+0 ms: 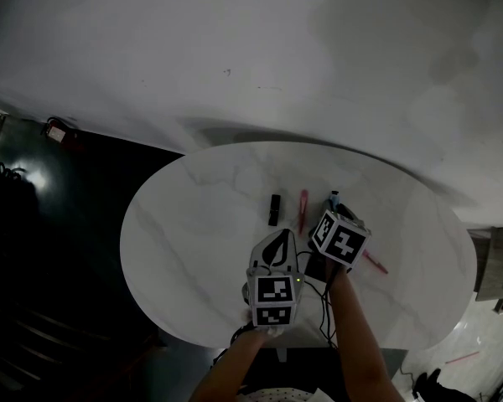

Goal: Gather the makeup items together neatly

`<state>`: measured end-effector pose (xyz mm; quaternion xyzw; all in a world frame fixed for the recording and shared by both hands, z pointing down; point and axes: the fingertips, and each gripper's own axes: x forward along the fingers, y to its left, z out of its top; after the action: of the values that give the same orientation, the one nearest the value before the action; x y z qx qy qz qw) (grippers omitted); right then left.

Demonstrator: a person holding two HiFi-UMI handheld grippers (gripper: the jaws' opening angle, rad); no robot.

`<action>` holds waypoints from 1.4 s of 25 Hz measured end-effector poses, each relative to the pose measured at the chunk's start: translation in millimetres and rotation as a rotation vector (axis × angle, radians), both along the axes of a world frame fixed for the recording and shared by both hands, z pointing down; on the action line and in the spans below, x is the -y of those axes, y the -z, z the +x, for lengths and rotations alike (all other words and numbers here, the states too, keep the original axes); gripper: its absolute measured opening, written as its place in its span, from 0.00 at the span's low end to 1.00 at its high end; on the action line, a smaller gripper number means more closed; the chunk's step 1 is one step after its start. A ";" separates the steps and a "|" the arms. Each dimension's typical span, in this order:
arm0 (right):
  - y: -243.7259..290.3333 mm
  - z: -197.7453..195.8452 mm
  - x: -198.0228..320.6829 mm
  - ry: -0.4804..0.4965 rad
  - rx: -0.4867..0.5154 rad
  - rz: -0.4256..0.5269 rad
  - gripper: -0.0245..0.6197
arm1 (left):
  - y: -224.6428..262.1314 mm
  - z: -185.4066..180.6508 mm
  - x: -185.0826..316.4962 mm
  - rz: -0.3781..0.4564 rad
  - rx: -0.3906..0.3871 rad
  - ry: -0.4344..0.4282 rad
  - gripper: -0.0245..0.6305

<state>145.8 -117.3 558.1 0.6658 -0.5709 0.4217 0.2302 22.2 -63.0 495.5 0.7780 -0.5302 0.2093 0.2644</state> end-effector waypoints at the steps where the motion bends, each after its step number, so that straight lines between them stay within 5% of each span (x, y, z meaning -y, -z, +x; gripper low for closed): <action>1: -0.1 -0.1 0.0 0.000 0.001 0.000 0.27 | -0.2 -0.8 0.1 -0.001 0.000 0.002 0.10; 17: -0.9 -0.5 2.4 0.024 0.011 -0.001 0.31 | -1.5 -3.4 3.4 0.000 -0.001 0.014 0.10; 35: 45.4 7.8 -4.0 0.022 0.044 0.110 0.31 | 8.9 4.2 -3.6 0.022 -0.011 0.002 0.10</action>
<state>153.6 -113.2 512.7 0.6617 -0.6054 0.4017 0.1854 26.3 -59.4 486.6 0.7814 -0.5318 0.1988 0.2589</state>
